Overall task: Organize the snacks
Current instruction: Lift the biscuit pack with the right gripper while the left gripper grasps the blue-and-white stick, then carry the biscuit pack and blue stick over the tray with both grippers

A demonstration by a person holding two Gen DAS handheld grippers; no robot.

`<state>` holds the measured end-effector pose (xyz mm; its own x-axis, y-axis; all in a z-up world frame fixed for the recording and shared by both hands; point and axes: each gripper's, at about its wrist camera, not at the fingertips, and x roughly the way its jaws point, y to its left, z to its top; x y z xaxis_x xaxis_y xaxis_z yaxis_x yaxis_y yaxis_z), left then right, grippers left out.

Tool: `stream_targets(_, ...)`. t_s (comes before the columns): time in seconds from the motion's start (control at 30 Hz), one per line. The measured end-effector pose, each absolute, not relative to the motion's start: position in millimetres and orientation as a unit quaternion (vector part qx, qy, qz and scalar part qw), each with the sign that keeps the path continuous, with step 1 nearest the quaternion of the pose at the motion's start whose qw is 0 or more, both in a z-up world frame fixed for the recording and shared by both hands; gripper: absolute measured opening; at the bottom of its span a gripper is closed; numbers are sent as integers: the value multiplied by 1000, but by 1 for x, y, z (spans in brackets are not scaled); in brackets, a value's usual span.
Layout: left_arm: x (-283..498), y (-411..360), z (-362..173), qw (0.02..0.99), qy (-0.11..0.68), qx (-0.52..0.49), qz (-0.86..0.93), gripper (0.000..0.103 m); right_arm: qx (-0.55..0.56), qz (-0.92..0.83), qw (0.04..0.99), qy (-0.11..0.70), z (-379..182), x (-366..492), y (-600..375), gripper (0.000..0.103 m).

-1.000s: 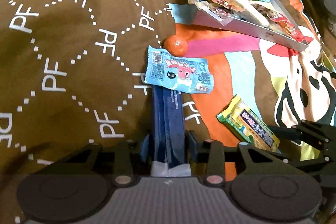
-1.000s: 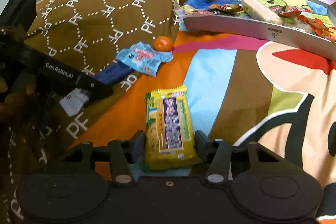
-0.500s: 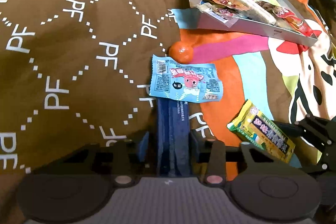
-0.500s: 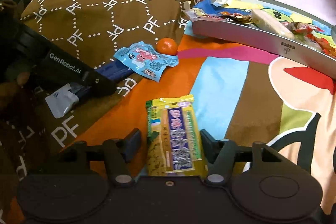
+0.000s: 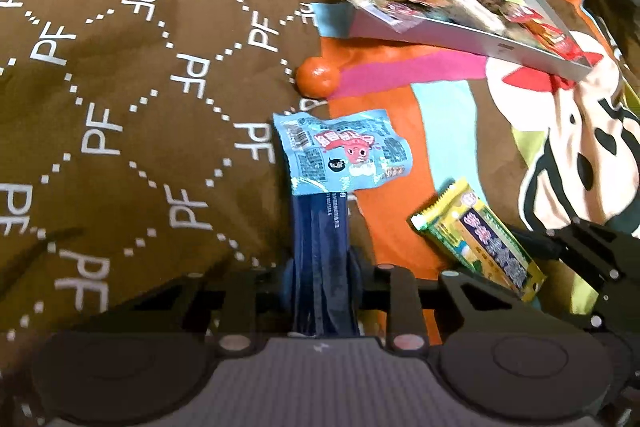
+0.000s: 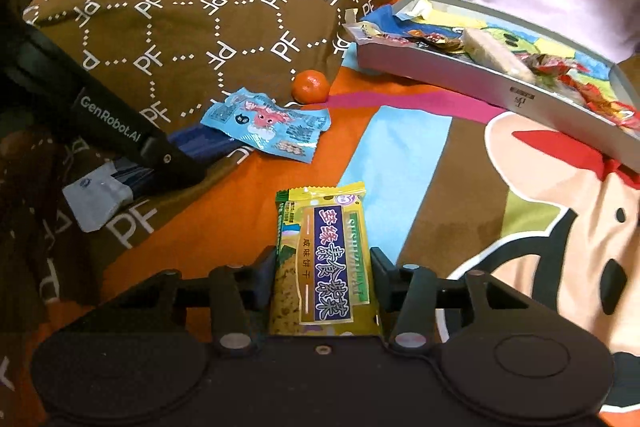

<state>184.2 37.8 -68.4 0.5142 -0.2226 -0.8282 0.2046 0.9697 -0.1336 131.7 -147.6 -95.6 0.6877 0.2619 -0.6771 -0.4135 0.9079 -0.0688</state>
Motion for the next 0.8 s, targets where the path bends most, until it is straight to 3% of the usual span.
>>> stream_targets(0.8,115,-13,-73,841,501,-32,-201,29,-218,137,921,291,-88,63,-181,49)
